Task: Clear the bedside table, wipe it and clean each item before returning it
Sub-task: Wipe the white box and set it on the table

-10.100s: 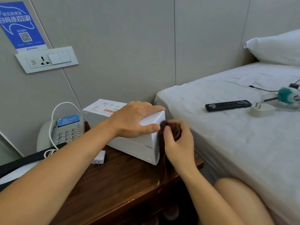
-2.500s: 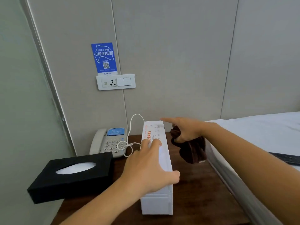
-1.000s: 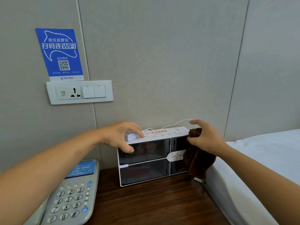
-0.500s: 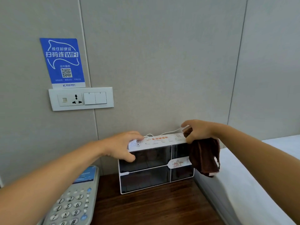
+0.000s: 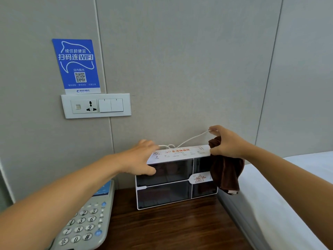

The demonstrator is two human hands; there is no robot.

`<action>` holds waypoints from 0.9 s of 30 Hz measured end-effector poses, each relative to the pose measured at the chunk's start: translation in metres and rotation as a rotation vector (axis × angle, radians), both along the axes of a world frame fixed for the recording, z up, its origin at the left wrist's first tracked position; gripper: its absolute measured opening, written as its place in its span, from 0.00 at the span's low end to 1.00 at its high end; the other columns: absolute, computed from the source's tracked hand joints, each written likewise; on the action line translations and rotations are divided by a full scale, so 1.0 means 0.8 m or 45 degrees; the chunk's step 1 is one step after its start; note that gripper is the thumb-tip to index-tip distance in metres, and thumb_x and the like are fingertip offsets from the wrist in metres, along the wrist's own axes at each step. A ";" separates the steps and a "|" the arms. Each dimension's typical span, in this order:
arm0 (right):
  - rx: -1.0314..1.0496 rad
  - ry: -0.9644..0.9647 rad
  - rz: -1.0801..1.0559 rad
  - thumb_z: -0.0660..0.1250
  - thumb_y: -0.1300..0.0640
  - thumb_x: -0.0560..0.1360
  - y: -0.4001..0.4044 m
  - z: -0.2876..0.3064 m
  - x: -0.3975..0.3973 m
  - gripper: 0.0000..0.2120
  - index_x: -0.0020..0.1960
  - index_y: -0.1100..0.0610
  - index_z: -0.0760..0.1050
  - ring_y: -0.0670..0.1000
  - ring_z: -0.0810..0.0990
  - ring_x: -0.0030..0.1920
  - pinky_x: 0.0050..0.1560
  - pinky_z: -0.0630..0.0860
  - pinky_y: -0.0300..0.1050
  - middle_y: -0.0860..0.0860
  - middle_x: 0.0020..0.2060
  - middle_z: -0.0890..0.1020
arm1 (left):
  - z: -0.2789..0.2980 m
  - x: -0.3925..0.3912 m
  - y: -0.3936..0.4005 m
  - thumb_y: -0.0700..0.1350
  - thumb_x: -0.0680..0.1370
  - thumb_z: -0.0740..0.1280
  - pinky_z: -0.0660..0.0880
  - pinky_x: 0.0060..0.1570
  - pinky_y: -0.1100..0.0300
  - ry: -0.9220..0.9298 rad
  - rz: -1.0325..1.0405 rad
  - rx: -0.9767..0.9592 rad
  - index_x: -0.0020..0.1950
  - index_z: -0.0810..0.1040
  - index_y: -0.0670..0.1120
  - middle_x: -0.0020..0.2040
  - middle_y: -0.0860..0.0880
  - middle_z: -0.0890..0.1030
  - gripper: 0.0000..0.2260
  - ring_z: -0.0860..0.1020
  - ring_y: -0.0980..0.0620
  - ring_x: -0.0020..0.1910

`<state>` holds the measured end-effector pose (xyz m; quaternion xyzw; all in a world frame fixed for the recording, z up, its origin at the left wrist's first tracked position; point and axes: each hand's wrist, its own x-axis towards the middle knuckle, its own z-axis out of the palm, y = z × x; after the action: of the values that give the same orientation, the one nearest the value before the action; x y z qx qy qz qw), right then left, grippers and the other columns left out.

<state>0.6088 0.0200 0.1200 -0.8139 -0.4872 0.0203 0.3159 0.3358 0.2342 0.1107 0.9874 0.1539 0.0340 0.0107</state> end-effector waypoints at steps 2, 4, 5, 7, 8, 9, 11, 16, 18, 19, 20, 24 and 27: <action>0.069 0.051 -0.025 0.77 0.59 0.69 -0.005 -0.004 0.004 0.44 0.79 0.52 0.61 0.50 0.69 0.76 0.70 0.67 0.43 0.49 0.77 0.70 | 0.000 -0.003 -0.003 0.54 0.76 0.73 0.59 0.76 0.54 -0.040 0.005 0.025 0.82 0.53 0.44 0.76 0.50 0.56 0.43 0.53 0.48 0.76; 0.113 0.109 -0.003 0.77 0.60 0.69 -0.011 -0.009 0.008 0.43 0.80 0.51 0.61 0.50 0.69 0.76 0.72 0.68 0.46 0.49 0.78 0.69 | 0.000 -0.004 -0.008 0.54 0.76 0.74 0.54 0.76 0.56 -0.090 -0.005 0.024 0.84 0.45 0.45 0.79 0.53 0.48 0.48 0.49 0.50 0.78; 0.118 0.116 0.015 0.77 0.60 0.70 -0.014 -0.011 0.010 0.43 0.80 0.50 0.61 0.50 0.68 0.77 0.74 0.67 0.47 0.49 0.78 0.69 | -0.001 -0.005 -0.011 0.53 0.75 0.75 0.53 0.77 0.57 -0.131 -0.015 -0.005 0.84 0.43 0.46 0.80 0.55 0.46 0.50 0.48 0.52 0.79; 0.122 0.086 0.028 0.77 0.60 0.70 -0.018 -0.016 0.011 0.44 0.80 0.49 0.60 0.51 0.68 0.77 0.74 0.67 0.47 0.49 0.79 0.68 | -0.003 -0.007 -0.013 0.51 0.73 0.77 0.54 0.77 0.57 -0.255 -0.025 -0.075 0.85 0.43 0.48 0.80 0.57 0.47 0.53 0.50 0.56 0.78; 0.126 0.066 0.028 0.77 0.60 0.70 -0.021 -0.018 0.011 0.45 0.81 0.49 0.59 0.51 0.67 0.78 0.73 0.66 0.46 0.48 0.79 0.67 | -0.006 -0.010 -0.011 0.50 0.72 0.78 0.55 0.77 0.57 -0.338 -0.029 -0.089 0.85 0.45 0.50 0.79 0.58 0.49 0.53 0.51 0.57 0.77; 0.133 0.050 0.034 0.77 0.60 0.70 -0.024 -0.021 0.011 0.45 0.80 0.49 0.59 0.50 0.67 0.78 0.73 0.66 0.45 0.48 0.79 0.67 | -0.008 -0.014 -0.008 0.50 0.71 0.79 0.56 0.77 0.57 -0.419 -0.037 -0.087 0.85 0.48 0.51 0.80 0.59 0.51 0.52 0.52 0.59 0.76; 0.125 0.027 0.060 0.78 0.58 0.69 -0.033 -0.028 0.014 0.45 0.80 0.45 0.60 0.49 0.67 0.77 0.74 0.65 0.44 0.47 0.78 0.68 | -0.014 -0.023 -0.001 0.49 0.71 0.80 0.58 0.74 0.62 -0.543 -0.077 -0.101 0.84 0.56 0.55 0.79 0.60 0.57 0.47 0.56 0.61 0.74; -0.033 -0.039 0.063 0.78 0.50 0.67 -0.043 -0.052 0.013 0.40 0.75 0.36 0.65 0.48 0.75 0.69 0.71 0.70 0.47 0.43 0.70 0.77 | -0.028 -0.038 0.005 0.50 0.72 0.80 0.64 0.72 0.59 -0.662 -0.065 -0.197 0.77 0.69 0.58 0.70 0.64 0.65 0.36 0.62 0.64 0.69; -0.110 -0.074 0.038 0.80 0.49 0.69 -0.037 -0.061 0.006 0.37 0.73 0.39 0.66 0.49 0.79 0.61 0.61 0.73 0.43 0.46 0.64 0.80 | -0.032 -0.038 0.005 0.52 0.71 0.81 0.62 0.74 0.56 -0.586 -0.026 -0.164 0.75 0.70 0.58 0.70 0.63 0.65 0.35 0.61 0.59 0.70; -0.146 -0.082 0.031 0.80 0.47 0.69 -0.033 -0.065 0.002 0.38 0.73 0.40 0.65 0.49 0.80 0.56 0.56 0.74 0.43 0.48 0.61 0.81 | -0.035 -0.037 0.006 0.53 0.70 0.81 0.60 0.73 0.57 -0.516 0.001 -0.137 0.76 0.70 0.58 0.72 0.61 0.65 0.37 0.61 0.55 0.73; -0.168 -0.082 0.029 0.80 0.45 0.69 -0.029 -0.069 -0.001 0.39 0.73 0.40 0.63 0.49 0.80 0.54 0.54 0.74 0.43 0.48 0.59 0.81 | -0.038 -0.037 0.007 0.54 0.69 0.81 0.60 0.72 0.57 -0.445 0.040 -0.132 0.76 0.70 0.58 0.74 0.58 0.64 0.38 0.61 0.52 0.74; -0.102 -0.087 0.046 0.81 0.41 0.67 -0.017 -0.084 -0.011 0.49 0.79 0.42 0.57 0.48 0.74 0.62 0.64 0.72 0.44 0.43 0.64 0.71 | -0.046 -0.034 0.013 0.52 0.65 0.84 0.67 0.67 0.58 -0.439 0.126 -0.258 0.75 0.73 0.58 0.71 0.56 0.66 0.40 0.69 0.50 0.70; 0.000 -0.110 -0.029 0.82 0.43 0.67 -0.009 -0.094 -0.015 0.47 0.79 0.43 0.60 0.52 0.78 0.63 0.64 0.75 0.47 0.46 0.65 0.78 | -0.047 -0.027 0.017 0.49 0.67 0.84 0.68 0.64 0.59 -0.478 0.149 -0.276 0.75 0.74 0.55 0.67 0.58 0.67 0.38 0.71 0.50 0.66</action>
<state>0.5968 0.0129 0.0449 -0.8196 -0.4910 -0.0185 0.2946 0.3141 0.2474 0.0734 0.9463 0.2089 0.2010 0.1432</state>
